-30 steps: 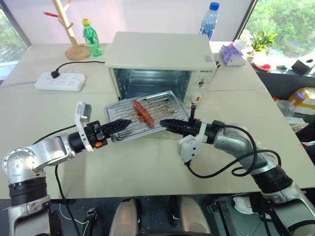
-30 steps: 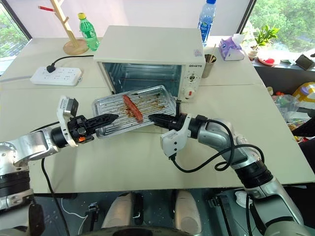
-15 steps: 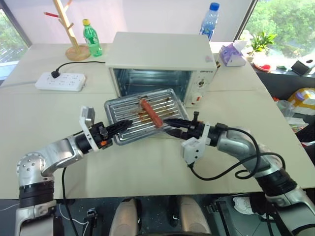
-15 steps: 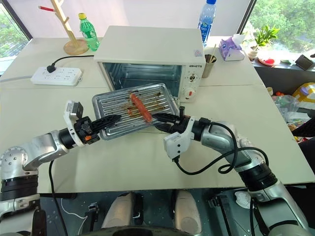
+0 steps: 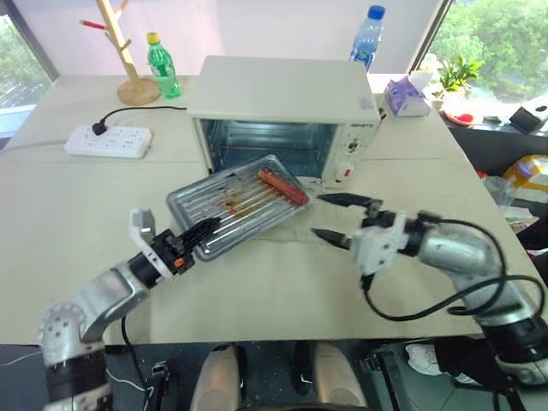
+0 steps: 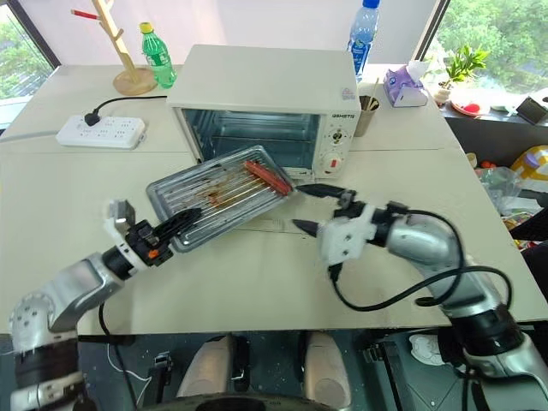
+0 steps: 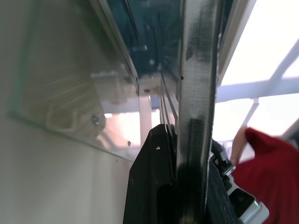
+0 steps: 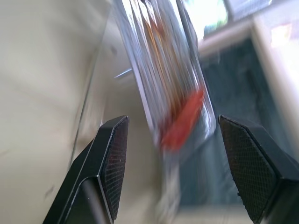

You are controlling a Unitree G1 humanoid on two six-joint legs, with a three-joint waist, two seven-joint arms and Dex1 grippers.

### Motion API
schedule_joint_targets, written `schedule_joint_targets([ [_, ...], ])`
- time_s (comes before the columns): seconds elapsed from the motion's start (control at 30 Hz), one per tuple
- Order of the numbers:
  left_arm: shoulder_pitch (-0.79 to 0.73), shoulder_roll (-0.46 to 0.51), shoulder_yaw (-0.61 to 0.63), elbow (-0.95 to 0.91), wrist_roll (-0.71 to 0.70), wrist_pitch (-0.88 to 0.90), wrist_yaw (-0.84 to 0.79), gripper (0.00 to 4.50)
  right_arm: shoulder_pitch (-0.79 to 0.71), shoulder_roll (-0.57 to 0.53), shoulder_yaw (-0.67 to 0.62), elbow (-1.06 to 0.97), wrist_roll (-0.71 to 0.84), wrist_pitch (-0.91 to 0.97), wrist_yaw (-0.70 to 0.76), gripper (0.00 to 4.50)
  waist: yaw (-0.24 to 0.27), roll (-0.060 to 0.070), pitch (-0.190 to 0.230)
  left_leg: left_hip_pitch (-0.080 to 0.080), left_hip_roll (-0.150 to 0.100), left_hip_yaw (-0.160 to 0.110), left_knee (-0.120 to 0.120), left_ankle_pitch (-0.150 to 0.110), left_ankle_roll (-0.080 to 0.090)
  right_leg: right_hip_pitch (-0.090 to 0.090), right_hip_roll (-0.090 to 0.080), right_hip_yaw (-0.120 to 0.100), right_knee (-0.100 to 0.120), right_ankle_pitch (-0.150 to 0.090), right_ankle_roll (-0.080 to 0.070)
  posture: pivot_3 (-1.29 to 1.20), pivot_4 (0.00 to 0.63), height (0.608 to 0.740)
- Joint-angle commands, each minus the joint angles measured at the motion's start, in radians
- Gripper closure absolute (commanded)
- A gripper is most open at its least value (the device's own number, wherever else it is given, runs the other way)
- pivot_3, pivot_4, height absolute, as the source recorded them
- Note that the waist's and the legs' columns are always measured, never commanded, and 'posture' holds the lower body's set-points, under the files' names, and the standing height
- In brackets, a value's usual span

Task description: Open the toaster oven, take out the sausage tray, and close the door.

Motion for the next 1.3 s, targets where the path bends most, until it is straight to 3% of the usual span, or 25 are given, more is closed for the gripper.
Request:
schedule_joint_targets([
  [0.03,0.078,-0.035,0.054,-0.14,-0.02,-0.069,-0.013,4.5,0.004,-0.022,-0.064,0.004,0.155,0.167,0.073,1.4,-0.001,0.0,0.0,0.0,0.0,0.0,0.0,0.0,0.0,0.0,0.0,0.0,0.0,0.0,-0.001,0.0,0.15,0.722],
  [0.2,0.244,-0.115,0.061,-0.3,-0.02,-0.203,-0.001,4.5,-0.024,-0.003,-0.054,0.129,0.183,0.263,0.123,1.4,0.0,0.0,0.0,0.002,0.0,0.0,0.0,0.0,0.001,0.001,-0.001,0.0,-0.001,-0.002,-0.004,0.0,0.15,0.722],
  [0.4,0.5,-0.182,0.006,-0.513,-0.02,-0.395,-0.039,4.5,-0.101,0.065,0.001,0.341,0.134,0.245,0.153,1.4,-0.003,0.0,0.0,0.002,0.0,0.0,0.0,-0.001,0.001,0.001,0.0,0.0,-0.002,-0.002,-0.004,0.0,0.15,0.722],
  [0.63,0.713,-0.213,0.021,-0.635,-0.02,-0.601,-0.136,4.5,-0.16,0.132,0.046,0.489,0.094,0.199,0.185,1.4,-0.026,0.001,-0.001,0.0,0.0,0.006,0.0,-0.008,0.013,0.001,0.0,0.006,-0.01,-0.002,-0.003,0.0,0.15,0.722],
  [0.77,0.809,-0.226,0.049,-0.651,-0.02,-0.681,-0.207,4.5,-0.174,0.165,0.068,0.512,0.079,0.184,0.196,1.4,-0.006,0.001,-0.001,-0.003,0.0,0.005,0.0,-0.009,0.014,-0.001,0.001,0.005,-0.013,-0.002,-0.003,0.0,0.15,0.722],
  [1.03,0.802,-0.167,0.071,-0.59,-0.02,-0.691,-0.248,4.5,-0.216,0.227,0.103,0.521,0.065,0.19,0.204,1.4,-0.006,0.001,-0.001,-0.005,0.0,0.001,0.001,-0.008,0.012,0.0,0.002,0.004,-0.013,-0.002,-0.004,0.0,0.15,0.722],
  [1.3,0.672,-0.081,0.219,-0.436,-0.02,-0.604,-0.242,4.5,-0.289,0.321,0.114,0.522,0.077,0.247,0.17,1.4,-0.007,0.001,-0.001,-0.005,0.002,0.001,0.001,-0.008,0.012,0.0,0.006,0.003,-0.011,-0.002,-0.004,0.0,0.15,0.722],
])
